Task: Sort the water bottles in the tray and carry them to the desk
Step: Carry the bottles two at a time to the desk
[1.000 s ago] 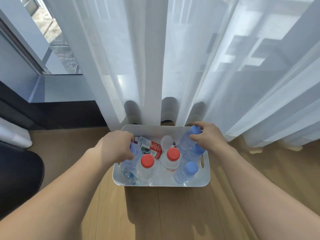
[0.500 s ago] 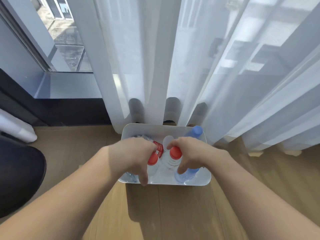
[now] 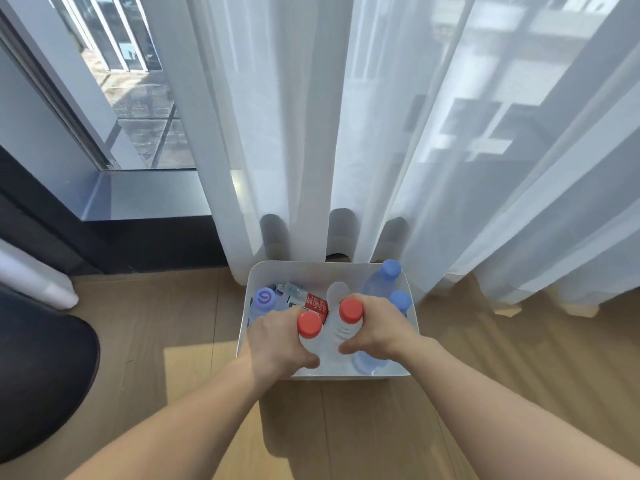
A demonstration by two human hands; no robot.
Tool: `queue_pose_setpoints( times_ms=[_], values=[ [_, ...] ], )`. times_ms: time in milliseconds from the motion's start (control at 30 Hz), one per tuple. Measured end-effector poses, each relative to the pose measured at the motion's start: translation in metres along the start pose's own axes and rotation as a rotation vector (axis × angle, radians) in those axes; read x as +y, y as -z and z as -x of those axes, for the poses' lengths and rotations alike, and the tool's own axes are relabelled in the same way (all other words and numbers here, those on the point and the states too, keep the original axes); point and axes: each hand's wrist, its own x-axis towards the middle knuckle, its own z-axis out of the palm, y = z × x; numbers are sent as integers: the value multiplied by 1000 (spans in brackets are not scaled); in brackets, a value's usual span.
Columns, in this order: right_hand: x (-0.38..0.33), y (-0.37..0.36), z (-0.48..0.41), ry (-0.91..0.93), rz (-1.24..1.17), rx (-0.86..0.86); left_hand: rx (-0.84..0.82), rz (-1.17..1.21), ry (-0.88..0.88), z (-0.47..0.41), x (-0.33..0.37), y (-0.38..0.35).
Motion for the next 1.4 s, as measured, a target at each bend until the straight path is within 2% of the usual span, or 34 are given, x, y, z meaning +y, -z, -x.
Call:
queue_pose_setpoints(
  times_ms=[133, 233, 333, 433, 567, 700, 767, 867, 967, 1067, 1200, 1300, 1400],
  values=[
    [0, 0, -3, 20, -23, 62, 41, 32, -22, 2, -1, 7],
    [-8, 15, -1, 35, -190, 132, 85, 182, -47, 4, -1, 20],
    [-18, 45, 4, 56, -363, 172, 164, 436, -18, 5, 2, 42],
    [-32, 80, 16, 130, -488, 253, 155, 773, -6, 6, 14, 79],
    [-53, 110, 15, 378, -934, 247, 73, 1230, -158, -2, 37, 122],
    [-76, 115, 14, 488, -1341, 65, -82, 1489, -241, -6, 57, 143],
    [-85, 116, 24, 404, -1412, 26, -128, 1567, -188, 6, 62, 149],
    [-97, 111, 59, 192, -1506, 63, -110, 1678, 30, 46, 62, 155],
    [-114, 112, 109, 38, -1705, 9, -80, 1703, 193, 95, 62, 175],
    [-137, 135, 164, -110, -1696, 15, -24, 1780, 353, 144, 67, 216],
    [-191, 196, 219, -220, -1658, 61, 41, 1888, 364, 194, 87, 302],
    [-259, 250, 251, -175, -1598, -18, 100, 1968, 340, 229, 112, 379],
    [-339, 302, 283, -105, -1551, -170, 80, 2075, 289, 269, 142, 463]
  ],
)
